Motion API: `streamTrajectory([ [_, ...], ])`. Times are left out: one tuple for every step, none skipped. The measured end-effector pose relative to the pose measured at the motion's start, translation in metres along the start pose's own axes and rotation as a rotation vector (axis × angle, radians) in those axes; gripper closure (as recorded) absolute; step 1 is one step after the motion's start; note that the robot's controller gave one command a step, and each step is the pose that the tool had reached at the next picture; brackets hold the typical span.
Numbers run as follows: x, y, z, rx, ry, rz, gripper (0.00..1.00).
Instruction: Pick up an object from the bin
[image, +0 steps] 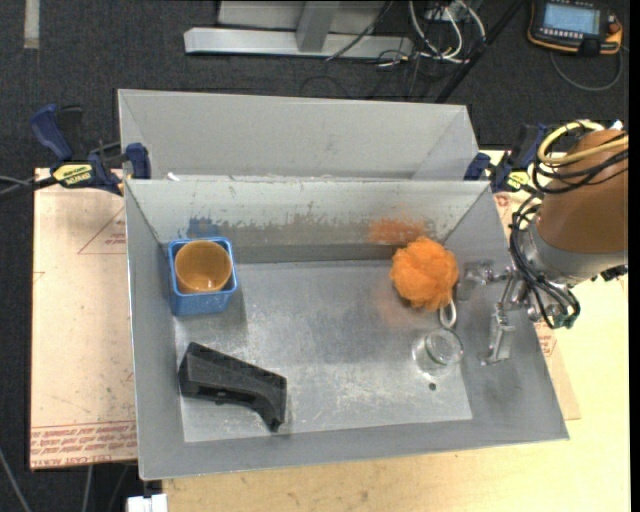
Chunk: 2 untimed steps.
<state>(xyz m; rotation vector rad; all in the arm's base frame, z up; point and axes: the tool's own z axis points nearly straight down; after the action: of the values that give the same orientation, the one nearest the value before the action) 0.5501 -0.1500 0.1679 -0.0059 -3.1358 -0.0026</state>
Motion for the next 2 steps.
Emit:
streamTrajectory([
  [-0.002,0.001,-0.005,0.001,-0.007,-0.004,0.00],
  [-0.067,0.027,0.055,0.003,-0.015,-0.004,0.00],
])
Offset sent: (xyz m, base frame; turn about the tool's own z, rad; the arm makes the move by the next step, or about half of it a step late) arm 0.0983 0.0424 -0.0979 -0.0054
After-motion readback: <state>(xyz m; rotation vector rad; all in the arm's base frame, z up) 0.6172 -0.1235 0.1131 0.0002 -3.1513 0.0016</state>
